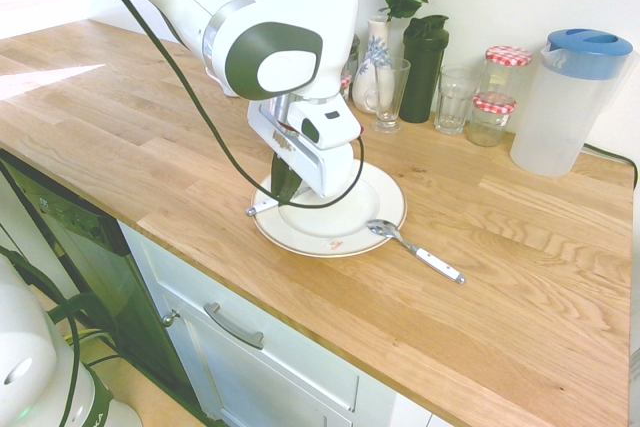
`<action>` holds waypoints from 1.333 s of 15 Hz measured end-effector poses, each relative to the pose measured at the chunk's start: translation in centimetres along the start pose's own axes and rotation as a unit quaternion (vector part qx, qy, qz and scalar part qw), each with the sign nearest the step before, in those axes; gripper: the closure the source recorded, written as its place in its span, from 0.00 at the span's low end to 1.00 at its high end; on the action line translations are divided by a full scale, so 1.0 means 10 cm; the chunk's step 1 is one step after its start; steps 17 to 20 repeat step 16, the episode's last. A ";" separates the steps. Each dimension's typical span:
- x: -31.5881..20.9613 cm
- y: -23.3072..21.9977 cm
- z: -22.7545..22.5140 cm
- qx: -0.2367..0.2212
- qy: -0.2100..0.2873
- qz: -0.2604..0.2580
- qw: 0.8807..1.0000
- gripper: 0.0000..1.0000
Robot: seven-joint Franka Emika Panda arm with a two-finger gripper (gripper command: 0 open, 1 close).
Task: Put the fork into the plate
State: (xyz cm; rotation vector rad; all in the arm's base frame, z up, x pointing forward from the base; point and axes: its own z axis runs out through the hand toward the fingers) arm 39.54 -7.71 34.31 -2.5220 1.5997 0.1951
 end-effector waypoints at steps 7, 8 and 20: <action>0.02 0.02 -0.01 0.003 -0.006 0.004 1.000 0.00; 0.03 0.02 -0.01 0.004 -0.007 0.005 1.000 0.00; -0.04 0.28 -0.14 0.038 0.009 0.017 0.999 0.00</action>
